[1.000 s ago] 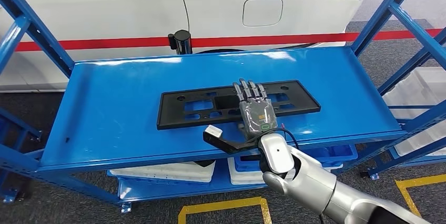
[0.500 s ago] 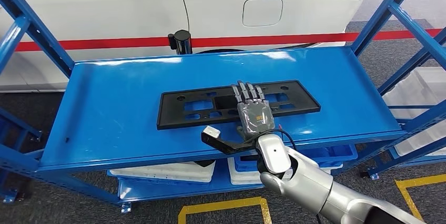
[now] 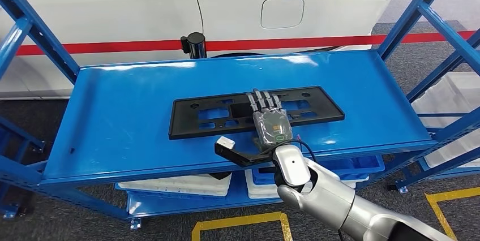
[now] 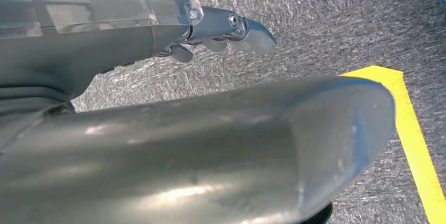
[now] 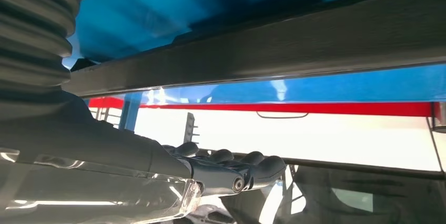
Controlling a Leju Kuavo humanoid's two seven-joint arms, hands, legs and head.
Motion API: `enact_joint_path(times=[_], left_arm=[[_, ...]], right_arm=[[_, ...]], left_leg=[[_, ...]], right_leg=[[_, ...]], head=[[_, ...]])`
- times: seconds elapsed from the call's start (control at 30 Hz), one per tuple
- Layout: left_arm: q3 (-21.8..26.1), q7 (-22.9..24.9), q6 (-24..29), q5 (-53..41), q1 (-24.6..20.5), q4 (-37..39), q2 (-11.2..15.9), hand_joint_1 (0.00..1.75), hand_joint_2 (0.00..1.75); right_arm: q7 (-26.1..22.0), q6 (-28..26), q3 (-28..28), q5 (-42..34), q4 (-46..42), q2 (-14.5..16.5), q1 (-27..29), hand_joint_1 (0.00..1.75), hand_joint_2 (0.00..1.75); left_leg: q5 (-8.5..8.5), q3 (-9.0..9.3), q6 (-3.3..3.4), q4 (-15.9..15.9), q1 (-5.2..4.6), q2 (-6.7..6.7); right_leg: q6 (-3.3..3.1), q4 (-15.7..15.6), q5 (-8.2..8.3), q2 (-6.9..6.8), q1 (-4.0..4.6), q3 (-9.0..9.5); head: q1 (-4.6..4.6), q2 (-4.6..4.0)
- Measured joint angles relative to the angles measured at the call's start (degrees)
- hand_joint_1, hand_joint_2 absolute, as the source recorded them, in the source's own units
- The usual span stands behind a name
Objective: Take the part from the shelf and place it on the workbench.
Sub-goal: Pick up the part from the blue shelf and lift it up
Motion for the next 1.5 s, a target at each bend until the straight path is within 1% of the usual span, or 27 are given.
enact_joint_path(times=[0.1, 0.13, 0.27, 0.53, 0.77, 0.9, 1.13, 1.27, 1.4, 1.5], left_arm=[[-0.01, -0.58, 0.15, -0.16, 0.0, 0.0, -0.01, 0.0, 0.0], [-0.01, -1.0, 0.3, -0.21, 0.0, 0.0, -0.01, 0.0, 0.0], [-0.01, -2.36, 0.86, -0.42, -0.01, 0.0, -0.05, 0.0, 0.0], [-0.01, -4.44, 1.94, -0.98, -0.03, 0.0, -0.17, 0.0, 0.0], [-0.01, -8.96, 2.18, -1.03, -0.12, 0.0, -0.14, 0.0, 0.0], [0.0, -9.91, 1.56, -0.86, -0.16, 0.0, -0.05, 0.0, 1.75], [-0.01, -10.6, 1.76, -1.35, -0.28, 0.0, 0.04, 0.0, 1.75], [-0.01, -9.59, 2.76, -1.89, -0.36, 0.0, 0.09, 0.0, 1.75], [0.01, -8.76, 3.81, -1.51, -0.37, 0.0, 0.11, 0.0, 1.75], [0.02, -8.07, 4.44, -0.87, -0.36, 0.02, 0.15, 0.0, 1.75]], right_arm=[[-0.63, -0.13, 0.07, -0.83, 0.45, 0.56, -0.07, 1.37, 1.75], [-0.97, -0.14, 0.13, -1.47, 0.62, 0.78, -0.08, 1.73, 1.75], [-1.8, 0.01, 0.63, -3.94, 1.38, 1.56, -0.08, 1.75, 1.75], [-2.18, 0.19, 1.42, -5.34, 2.32, 2.07, -0.19, 1.75, 1.75], [-2.3, 0.27, 1.51, -6.44, 2.35, 2.08, -0.29, 1.75, 1.75], [-2.31, 0.13, 1.59, -6.67, 2.35, 2.06, -0.39, 1.75, 1.75], [-2.31, -0.86, 1.85, -6.65, 2.26, 1.93, -0.39, 1.75, 1.75], [-2.1, -2.79, 1.75, -6.36, 1.17, 1.74, -0.41, 1.75, 1.75], [-0.98, -5.42, 0.93, -6.02, -1.54, 1.22, -0.99, 1.75, 1.75], [0.56, -5.26, -0.11, -5.13, -5.22, -0.02, -2.42, 1.75, 1.75]], left_leg=[[0.0, 0.0, 0.0, 0.0, 0.0, 0.0], [0.0, 0.0, 0.0, 0.0, 0.0, 0.0], [0.0, 0.0, 0.0, 0.0, 0.0, 0.0], [0.0, 0.0, 0.0, 0.0, 0.0, -0.03], [0.0, 0.01, 0.0, 0.0, 0.01, -0.14], [0.01, 0.02, -0.01, 0.0, 0.01, -0.19], [0.01, 0.01, -0.01, 0.0, 0.01, -0.27], [0.01, 0.01, -0.01, 0.0, 0.0, -0.29], [0.01, 0.01, -0.01, 0.0, 0.0, -0.29], [0.02, 0.01, -0.01, 0.0, 0.0, -0.3]], right_leg=[[0.0, 0.0, 0.0, 0.0, 0.0, 0.0], [0.0, 0.0, 0.0, 0.0, 0.0, 0.0], [0.0, 0.0, 0.0, 0.0, 0.0, 0.0], [-0.01, 0.0, -0.01, 0.0, 0.0, 0.0], [-0.01, -0.01, -0.01, -0.01, 0.0, 0.01], [-0.01, -0.01, -0.01, -0.02, 0.0, 0.02], [-0.01, -0.01, -0.01, -0.03, 0.0, 0.02], [-0.01, 0.0, -0.01, -0.05, 0.0, 0.02], [-0.01, 0.0, -0.01, -0.05, 0.0, 0.01], [-0.01, 0.0, -0.01, -0.05, -0.01, 0.01]], head=[[-0.01, 0.0], [-0.01, 0.0], [0.0, 0.0], [0.0, 0.0], [-0.03, 0.0], [-0.03, 0.0], [-0.03, 0.0], [-0.03, 0.0], [-0.04, 0.0], [-0.04, 0.0]])
